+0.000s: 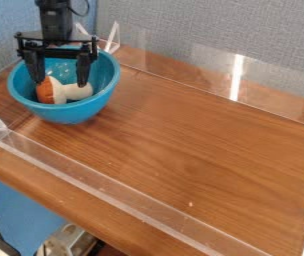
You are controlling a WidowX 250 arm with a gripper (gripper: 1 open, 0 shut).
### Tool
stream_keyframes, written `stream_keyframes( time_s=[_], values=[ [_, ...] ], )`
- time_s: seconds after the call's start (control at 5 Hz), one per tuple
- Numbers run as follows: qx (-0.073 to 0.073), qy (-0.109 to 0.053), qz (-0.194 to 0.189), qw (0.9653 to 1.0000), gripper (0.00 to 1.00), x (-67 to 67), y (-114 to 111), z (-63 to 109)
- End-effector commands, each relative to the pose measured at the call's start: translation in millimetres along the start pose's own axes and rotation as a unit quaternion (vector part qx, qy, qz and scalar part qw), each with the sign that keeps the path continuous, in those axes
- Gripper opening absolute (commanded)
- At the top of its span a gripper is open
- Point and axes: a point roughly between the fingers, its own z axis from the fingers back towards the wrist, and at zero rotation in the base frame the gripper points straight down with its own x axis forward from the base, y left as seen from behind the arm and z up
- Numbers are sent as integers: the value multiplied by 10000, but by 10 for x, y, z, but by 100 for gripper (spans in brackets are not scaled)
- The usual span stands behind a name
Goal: Put the mushroom in the blue bowl
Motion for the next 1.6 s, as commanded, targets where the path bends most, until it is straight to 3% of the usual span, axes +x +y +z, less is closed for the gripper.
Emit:
stream_keyframes(
  time_s=[0.0, 0.4, 0.8, 1.0, 1.4],
  values=[
    [23, -207, -51, 9998, 0, 26, -26, 91],
    [8, -310, -44, 9995, 0, 8, -36, 203],
    [-74, -575, -19, 9983, 0, -36, -56, 530],
    [-41, -570, -7, 9984, 100, -42, -57, 535],
    [21, -556, 25, 9984, 100, -33, -55, 512]
  ],
)
